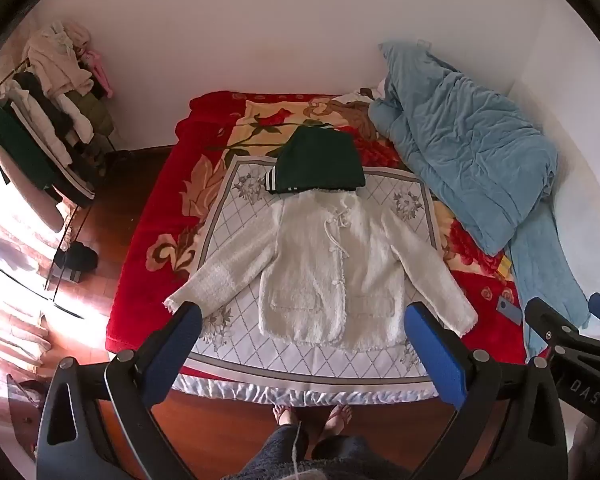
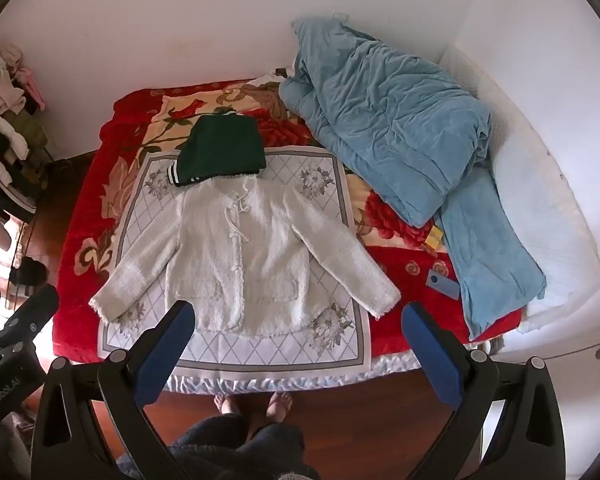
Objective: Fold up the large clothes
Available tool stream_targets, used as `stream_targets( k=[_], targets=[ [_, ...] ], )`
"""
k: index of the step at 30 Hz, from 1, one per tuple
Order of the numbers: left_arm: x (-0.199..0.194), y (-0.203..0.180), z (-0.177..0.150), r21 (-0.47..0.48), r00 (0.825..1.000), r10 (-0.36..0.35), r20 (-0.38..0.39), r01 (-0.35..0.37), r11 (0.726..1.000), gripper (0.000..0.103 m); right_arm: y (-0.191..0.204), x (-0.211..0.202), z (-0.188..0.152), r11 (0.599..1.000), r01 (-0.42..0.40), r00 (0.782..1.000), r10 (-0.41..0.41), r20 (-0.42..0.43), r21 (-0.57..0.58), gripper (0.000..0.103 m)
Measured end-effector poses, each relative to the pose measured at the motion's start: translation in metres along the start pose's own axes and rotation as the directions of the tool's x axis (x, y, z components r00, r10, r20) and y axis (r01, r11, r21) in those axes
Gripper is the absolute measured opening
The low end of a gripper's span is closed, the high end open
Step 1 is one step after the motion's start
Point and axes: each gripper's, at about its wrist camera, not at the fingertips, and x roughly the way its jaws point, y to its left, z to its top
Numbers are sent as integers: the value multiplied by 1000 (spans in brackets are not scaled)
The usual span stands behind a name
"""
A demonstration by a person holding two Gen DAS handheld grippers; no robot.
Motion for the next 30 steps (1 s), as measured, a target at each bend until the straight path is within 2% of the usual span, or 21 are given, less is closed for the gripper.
stream_targets(
  k=[30],
  targets=[
    [0,-2,4,-7,1000,-4,8,4,1000,103,4,-9,0,1000,2,1000,-2,1,1,103]
  ],
)
